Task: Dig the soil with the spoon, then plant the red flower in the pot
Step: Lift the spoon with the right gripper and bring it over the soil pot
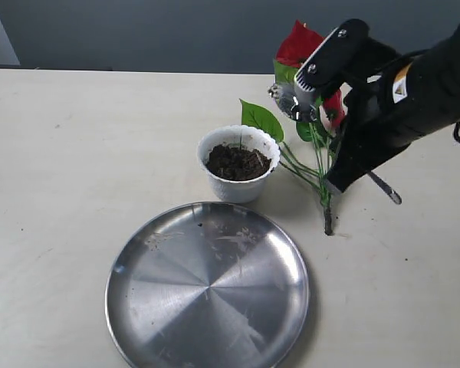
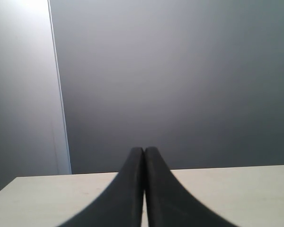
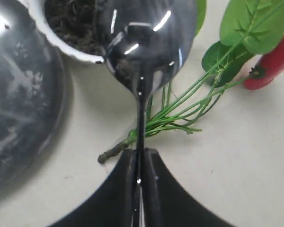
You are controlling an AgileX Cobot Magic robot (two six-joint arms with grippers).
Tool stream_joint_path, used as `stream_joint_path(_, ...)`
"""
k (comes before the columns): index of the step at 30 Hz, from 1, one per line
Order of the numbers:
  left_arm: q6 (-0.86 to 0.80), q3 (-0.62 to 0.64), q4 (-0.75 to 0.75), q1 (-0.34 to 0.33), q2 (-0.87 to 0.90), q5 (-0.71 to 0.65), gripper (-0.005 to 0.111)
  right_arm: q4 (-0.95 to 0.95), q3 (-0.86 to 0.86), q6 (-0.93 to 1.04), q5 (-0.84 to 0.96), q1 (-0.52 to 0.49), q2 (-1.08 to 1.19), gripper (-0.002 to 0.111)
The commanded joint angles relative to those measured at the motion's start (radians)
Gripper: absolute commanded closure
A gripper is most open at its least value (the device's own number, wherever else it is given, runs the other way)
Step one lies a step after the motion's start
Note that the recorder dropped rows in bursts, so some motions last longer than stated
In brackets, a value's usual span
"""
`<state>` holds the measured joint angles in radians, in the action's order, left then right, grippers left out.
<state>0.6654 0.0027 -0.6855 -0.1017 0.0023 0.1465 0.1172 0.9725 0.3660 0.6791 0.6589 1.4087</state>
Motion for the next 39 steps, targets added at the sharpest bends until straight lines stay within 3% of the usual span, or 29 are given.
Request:
stream_joint_path(1, 0.005, -0.003, 0.007, 0.006, -0.002, 0.004, 0.106, 0.155, 0.043, 0.189, 0.024, 0.05, 0.088, 0.109)
stream_joint_path(4, 0.005, -0.003, 0.007, 0.006, -0.002, 0.004, 0.106, 0.445, 0.043, 0.148, 0.042, 0.197, 0.162, 0.109)
stream_joint_path(6, 0.005, -0.003, 0.007, 0.006, -0.002, 0.004, 0.106, 0.619, 0.043, 0.007, 0.017, 0.261, 0.205, 0.109)
stream_joint_path(10, 0.005, -0.003, 0.007, 0.006, -0.002, 0.004, 0.106, 0.778, 0.067, -0.121, 0.082, 0.304, 0.28, 0.109)
stream_joint_path(14, 0.005, -0.003, 0.007, 0.006, -0.002, 0.004, 0.106, 0.793, 0.158, -0.251, 0.233, 0.31, 0.362, 0.109)
stream_joint_path(21, 0.005, -0.003, 0.007, 0.006, -0.002, 0.004, 0.106, 0.767, 0.231, -0.233, 0.442, 0.323, 0.361, 0.109)
stream_joint_path(27, 0.005, -0.003, 0.007, 0.006, -0.002, 0.004, 0.106, 0.667, 0.231, -0.047, 0.326, 0.376, 0.378, 0.109)
stream_joint_path(34, 0.005, -0.003, 0.007, 0.006, -0.002, 0.004, 0.106, 0.712, 0.276, -0.053, 0.427, 0.388, 0.472, 0.109)
stream_joint_path(39, 0.005, -0.003, 0.007, 0.006, -0.002, 0.004, 0.106, 0.755, 0.317, -0.19, 0.497, 0.388, 0.487, 0.109)
